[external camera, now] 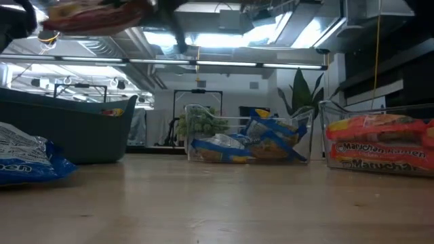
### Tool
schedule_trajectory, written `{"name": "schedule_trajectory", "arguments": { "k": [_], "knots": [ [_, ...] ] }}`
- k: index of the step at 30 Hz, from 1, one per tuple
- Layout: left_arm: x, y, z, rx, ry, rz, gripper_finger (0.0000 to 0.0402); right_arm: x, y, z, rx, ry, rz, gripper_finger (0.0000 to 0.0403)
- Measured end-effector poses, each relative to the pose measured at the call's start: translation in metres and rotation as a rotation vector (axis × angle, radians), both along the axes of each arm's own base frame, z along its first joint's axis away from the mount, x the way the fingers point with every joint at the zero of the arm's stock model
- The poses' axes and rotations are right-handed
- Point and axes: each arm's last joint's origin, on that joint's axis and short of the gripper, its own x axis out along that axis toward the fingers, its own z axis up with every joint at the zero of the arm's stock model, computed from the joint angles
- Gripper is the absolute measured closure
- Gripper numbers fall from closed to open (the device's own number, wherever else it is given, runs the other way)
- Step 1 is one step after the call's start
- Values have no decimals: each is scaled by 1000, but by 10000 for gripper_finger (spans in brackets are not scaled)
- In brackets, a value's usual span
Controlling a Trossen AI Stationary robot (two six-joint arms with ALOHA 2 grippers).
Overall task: Sort Maruchan noodles
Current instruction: Stack the red noodle pack on top of the red noodle pack in the blue bin
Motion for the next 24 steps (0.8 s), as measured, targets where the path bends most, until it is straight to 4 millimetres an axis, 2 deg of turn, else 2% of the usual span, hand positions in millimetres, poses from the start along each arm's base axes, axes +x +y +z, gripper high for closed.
{"name": "schedule_trajectory", "arguments": {
  "k": [7,13,17,21,24],
  "knots": [
    [-12,4,10,4,-65,-34,402,46,-23,-27,64,-36,218,309],
    [-18,6,14,1,-86,-61,402,80,-30,-49,70,-34,325,307],
    [-19,5,13,8,-83,-69,402,91,-32,-58,30,2,340,307],
    [-19,5,13,11,-82,-67,402,94,-33,-77,6,87,333,306],
    [-19,5,13,11,-82,-69,402,95,-33,-84,-13,97,335,306]
  ]
}}
